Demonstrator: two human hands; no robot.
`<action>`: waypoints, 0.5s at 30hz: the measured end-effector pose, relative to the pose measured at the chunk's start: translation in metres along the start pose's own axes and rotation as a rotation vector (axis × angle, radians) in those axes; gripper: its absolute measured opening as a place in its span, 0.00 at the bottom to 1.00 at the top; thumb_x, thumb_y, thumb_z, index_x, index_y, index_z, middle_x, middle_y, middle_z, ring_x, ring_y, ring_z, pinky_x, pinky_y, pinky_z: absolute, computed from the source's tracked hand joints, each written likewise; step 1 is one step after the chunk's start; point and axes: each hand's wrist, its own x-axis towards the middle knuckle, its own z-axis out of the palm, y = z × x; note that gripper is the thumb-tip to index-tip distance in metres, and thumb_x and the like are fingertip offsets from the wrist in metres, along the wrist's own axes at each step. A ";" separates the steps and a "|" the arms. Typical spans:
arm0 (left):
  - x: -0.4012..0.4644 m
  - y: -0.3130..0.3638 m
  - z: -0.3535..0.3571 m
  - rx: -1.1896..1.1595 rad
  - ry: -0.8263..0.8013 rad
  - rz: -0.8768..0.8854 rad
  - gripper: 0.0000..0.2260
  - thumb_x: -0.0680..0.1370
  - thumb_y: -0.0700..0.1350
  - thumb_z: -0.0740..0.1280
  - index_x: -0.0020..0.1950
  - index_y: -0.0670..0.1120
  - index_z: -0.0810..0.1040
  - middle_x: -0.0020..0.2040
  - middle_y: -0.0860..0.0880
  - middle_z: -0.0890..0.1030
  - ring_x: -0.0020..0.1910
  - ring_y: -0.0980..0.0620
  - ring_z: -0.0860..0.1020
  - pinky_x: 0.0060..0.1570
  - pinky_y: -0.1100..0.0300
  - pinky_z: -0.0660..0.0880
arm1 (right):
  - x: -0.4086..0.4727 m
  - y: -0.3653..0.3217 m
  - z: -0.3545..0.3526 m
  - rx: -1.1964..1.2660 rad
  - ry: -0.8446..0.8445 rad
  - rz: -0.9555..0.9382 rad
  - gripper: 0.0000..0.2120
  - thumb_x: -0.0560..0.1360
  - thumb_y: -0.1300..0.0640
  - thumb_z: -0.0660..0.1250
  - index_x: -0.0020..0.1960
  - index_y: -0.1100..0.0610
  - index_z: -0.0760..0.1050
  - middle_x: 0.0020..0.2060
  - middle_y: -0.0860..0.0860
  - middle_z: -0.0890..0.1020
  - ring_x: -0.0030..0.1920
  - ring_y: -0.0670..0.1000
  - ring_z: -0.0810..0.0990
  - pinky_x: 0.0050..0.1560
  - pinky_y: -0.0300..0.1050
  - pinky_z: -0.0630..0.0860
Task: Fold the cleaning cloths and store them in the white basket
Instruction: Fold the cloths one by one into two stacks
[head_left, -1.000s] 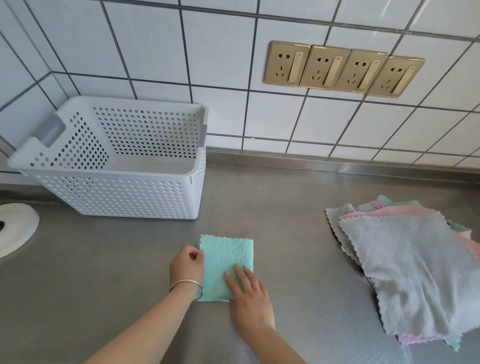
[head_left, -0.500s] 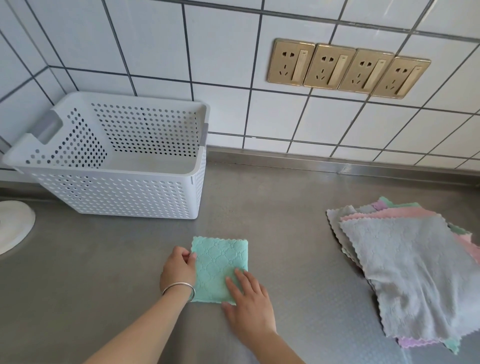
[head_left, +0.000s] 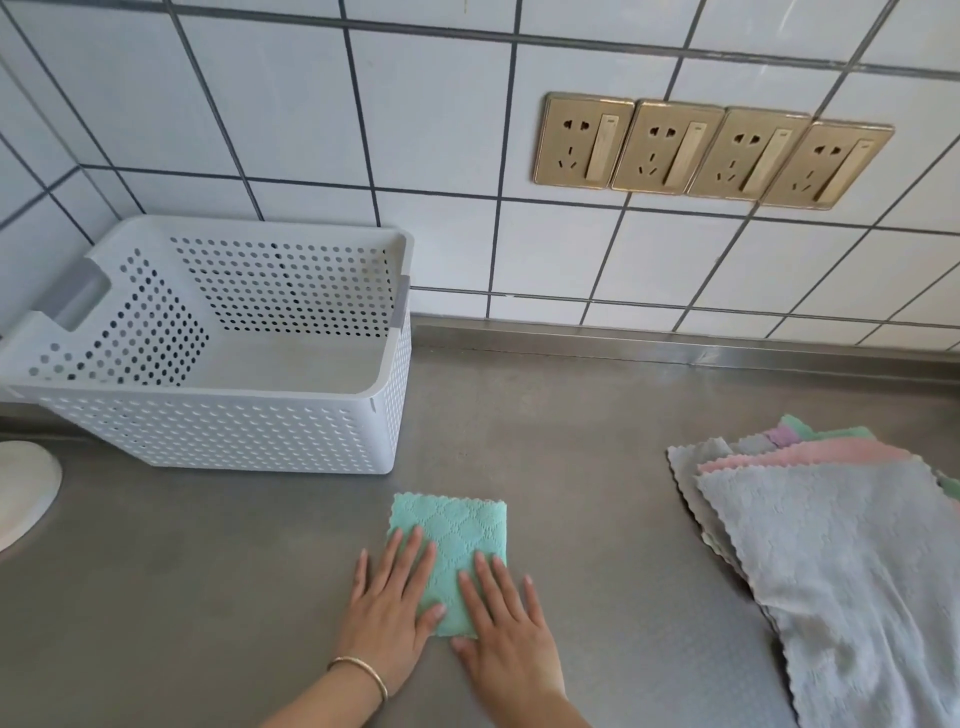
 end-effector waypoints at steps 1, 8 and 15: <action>0.011 0.000 -0.003 0.013 -0.008 0.001 0.28 0.78 0.61 0.39 0.75 0.52 0.55 0.77 0.54 0.42 0.76 0.53 0.41 0.70 0.48 0.44 | 0.009 0.004 -0.001 0.004 -0.006 0.012 0.37 0.75 0.38 0.49 0.76 0.54 0.40 0.77 0.51 0.42 0.76 0.50 0.41 0.71 0.53 0.45; 0.116 0.003 -0.013 0.054 0.014 0.014 0.29 0.78 0.60 0.35 0.69 0.49 0.62 0.77 0.53 0.37 0.76 0.53 0.38 0.70 0.53 0.43 | 0.092 0.049 -0.007 0.010 -0.054 0.099 0.29 0.79 0.39 0.39 0.75 0.51 0.53 0.77 0.49 0.44 0.76 0.49 0.41 0.70 0.52 0.45; 0.190 -0.003 -0.025 0.102 0.024 -0.005 0.29 0.78 0.61 0.36 0.71 0.48 0.61 0.77 0.52 0.52 0.76 0.53 0.37 0.70 0.53 0.47 | 0.163 0.085 -0.012 -0.020 -0.099 0.111 0.29 0.79 0.39 0.38 0.70 0.51 0.64 0.70 0.49 0.70 0.76 0.49 0.41 0.70 0.53 0.46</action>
